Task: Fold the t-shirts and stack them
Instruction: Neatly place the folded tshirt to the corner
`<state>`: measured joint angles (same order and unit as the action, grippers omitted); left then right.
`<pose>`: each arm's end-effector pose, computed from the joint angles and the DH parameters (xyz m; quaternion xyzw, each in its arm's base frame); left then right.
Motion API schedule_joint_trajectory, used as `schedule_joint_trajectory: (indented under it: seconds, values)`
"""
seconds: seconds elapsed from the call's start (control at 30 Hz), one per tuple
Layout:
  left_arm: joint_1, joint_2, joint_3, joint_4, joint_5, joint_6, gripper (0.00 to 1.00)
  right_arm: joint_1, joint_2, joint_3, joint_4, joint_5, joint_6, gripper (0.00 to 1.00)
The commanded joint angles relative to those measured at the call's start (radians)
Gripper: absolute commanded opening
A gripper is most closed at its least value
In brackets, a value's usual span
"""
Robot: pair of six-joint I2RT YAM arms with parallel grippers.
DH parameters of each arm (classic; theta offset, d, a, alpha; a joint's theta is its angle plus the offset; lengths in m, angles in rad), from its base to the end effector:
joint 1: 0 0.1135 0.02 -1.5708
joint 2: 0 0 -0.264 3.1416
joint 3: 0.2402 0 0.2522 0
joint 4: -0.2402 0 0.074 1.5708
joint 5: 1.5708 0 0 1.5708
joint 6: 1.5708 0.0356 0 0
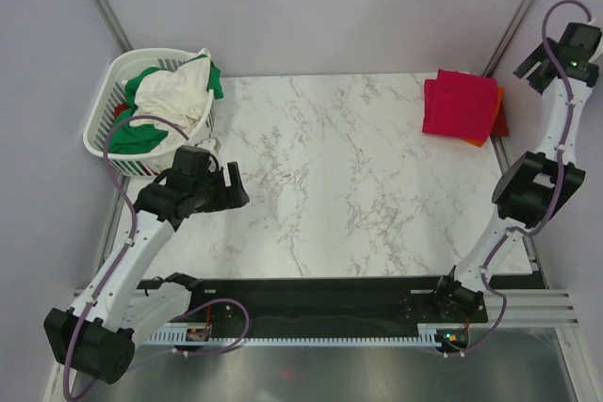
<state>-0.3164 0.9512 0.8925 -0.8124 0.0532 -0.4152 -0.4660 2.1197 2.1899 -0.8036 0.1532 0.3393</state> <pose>0.1755 -0.0595 0.2901 -0.0373 0.9384 -0.1459 0.3110 0.4255 -0.2201 0.3427 0.3856 0.8259 -0.0954 0.4001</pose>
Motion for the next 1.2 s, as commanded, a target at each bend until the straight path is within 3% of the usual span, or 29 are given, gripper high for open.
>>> schedule_joint_trajectory:
  seconds: [0.0, 0.17, 0.3, 0.43, 0.47, 0.57, 0.77, 0.97, 1.17]
  values:
    - [-0.004, -0.023, -0.006, 0.028, -0.018, -0.017, 0.84, -0.045, -0.212, 0.012, 0.073, 0.076, 0.066, 0.98]
    - [-0.004, -0.026, -0.004, 0.028, -0.019, -0.016, 0.84, 0.067, -0.407, -0.235, 0.208, -0.107, 0.047, 0.98]
    - [-0.003, -0.046, 0.000, 0.028, -0.030, -0.013, 0.86, 0.346, -0.624, -0.464, 0.368, -0.292, 0.018, 0.98]
    - [-0.004, -0.121, 0.008, 0.033, -0.019, -0.007, 0.87, 0.576, -0.785, -0.792, 0.671, -0.526, 0.127, 0.98]
    - [-0.003, -0.133, 0.008, 0.035, -0.019, -0.001, 0.88, 0.664, -0.843, -0.928, 0.711, -0.524, 0.135, 0.98]
    - [-0.003, -0.175, 0.006, 0.041, -0.038, 0.007, 0.91, 0.824, -0.894, -1.082, 0.748, -0.445, 0.127, 0.98]
    - [-0.003, -0.291, 0.013, 0.044, -0.130, 0.000, 0.92, 1.042, -0.926, -1.174, 0.609, -0.308, 0.037, 0.98]
    - [-0.003, -0.350, 0.103, 0.044, -0.242, -0.004, 0.95, 1.096, -1.050, -1.360, 0.598, -0.276, 0.079, 0.98]
    - [-0.003, -0.253, 0.344, 0.042, -0.178, 0.104, 0.98, 1.095, -1.110, -1.435, 0.555, -0.221, 0.060, 0.98]
